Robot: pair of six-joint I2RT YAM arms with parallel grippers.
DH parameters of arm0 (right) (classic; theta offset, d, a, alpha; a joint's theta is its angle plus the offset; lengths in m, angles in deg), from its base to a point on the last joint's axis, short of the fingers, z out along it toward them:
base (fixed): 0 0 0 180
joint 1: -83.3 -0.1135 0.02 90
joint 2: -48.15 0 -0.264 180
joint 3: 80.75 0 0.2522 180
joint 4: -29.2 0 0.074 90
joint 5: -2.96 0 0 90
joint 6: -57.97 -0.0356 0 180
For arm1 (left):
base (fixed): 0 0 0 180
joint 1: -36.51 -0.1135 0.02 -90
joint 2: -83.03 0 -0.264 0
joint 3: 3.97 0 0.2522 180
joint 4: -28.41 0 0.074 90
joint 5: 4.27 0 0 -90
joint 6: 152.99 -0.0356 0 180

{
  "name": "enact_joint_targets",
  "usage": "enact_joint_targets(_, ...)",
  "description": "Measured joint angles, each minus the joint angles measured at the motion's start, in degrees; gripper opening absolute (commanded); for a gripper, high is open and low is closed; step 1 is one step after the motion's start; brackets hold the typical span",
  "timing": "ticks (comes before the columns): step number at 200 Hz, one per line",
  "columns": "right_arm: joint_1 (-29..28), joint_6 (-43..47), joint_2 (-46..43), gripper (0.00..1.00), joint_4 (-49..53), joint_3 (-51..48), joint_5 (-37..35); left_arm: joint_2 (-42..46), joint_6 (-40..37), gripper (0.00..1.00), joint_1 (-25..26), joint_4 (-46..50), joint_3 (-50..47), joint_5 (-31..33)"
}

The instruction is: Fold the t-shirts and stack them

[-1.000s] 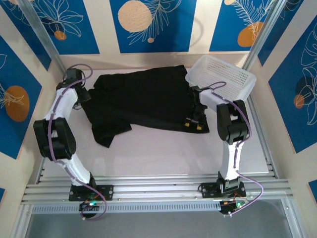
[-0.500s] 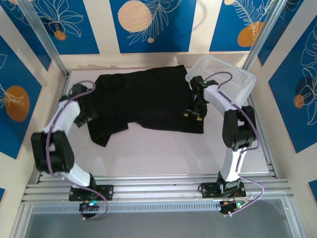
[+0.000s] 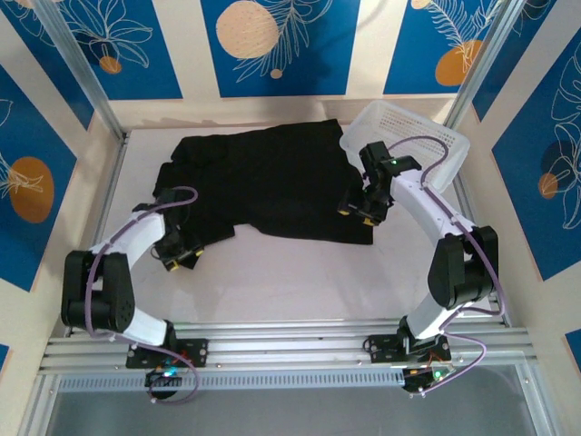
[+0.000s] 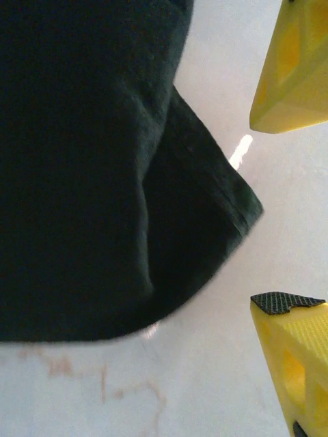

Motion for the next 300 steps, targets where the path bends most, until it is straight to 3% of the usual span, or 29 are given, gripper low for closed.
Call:
enact_joint_targets(20,-0.1,-0.4,-0.6,0.60,0.0,-1.4,0.1,-3.0,0.8,0.52,1.3,-2.6,-0.1,-0.6)
enact_joint_targets(54,0.2,-1.5,-2.5,0.59,-0.9,-4.0,0.0,-5.7,1.0,0.00,1.9,-5.0,-0.3,0.9)
enact_joint_targets(85,2.7,-4.1,-4.2,0.59,-1.8,-8.9,-0.8,-1.8,0.8,0.00,2.1,-4.1,-0.5,5.5)
enact_joint_targets(121,7.8,-8.2,-3.9,0.59,-2.5,-13.8,-1.0,15.3,0.8,0.00,2.1,1.4,-0.8,12.5)
enact_joint_targets(149,8.2,-10.9,-0.7,0.57,-4.2,-14.3,-0.4,24.2,1.9,0.00,2.1,5.7,-0.6,15.1)
enact_joint_targets(199,8.2,-13.5,4.4,0.55,-7.9,-17.2,-0.1,25.2,3.8,0.00,2.1,9.4,-0.6,16.2)
enact_joint_targets(274,8.2,-11.7,9.8,0.49,-11.3,-13.1,-0.6,26.9,4.0,0.00,2.1,10.7,-0.6,16.8)
enact_joint_targets(289,8.2,-11.0,10.8,0.44,-11.1,-12.7,-0.9,26.9,4.0,0.00,2.1,10.7,-0.6,16.8)
enact_joint_targets(300,8.2,-10.8,11.8,0.33,-10.4,-12.2,-1.3,26.9,4.0,0.00,2.1,10.8,-0.5,16.8)
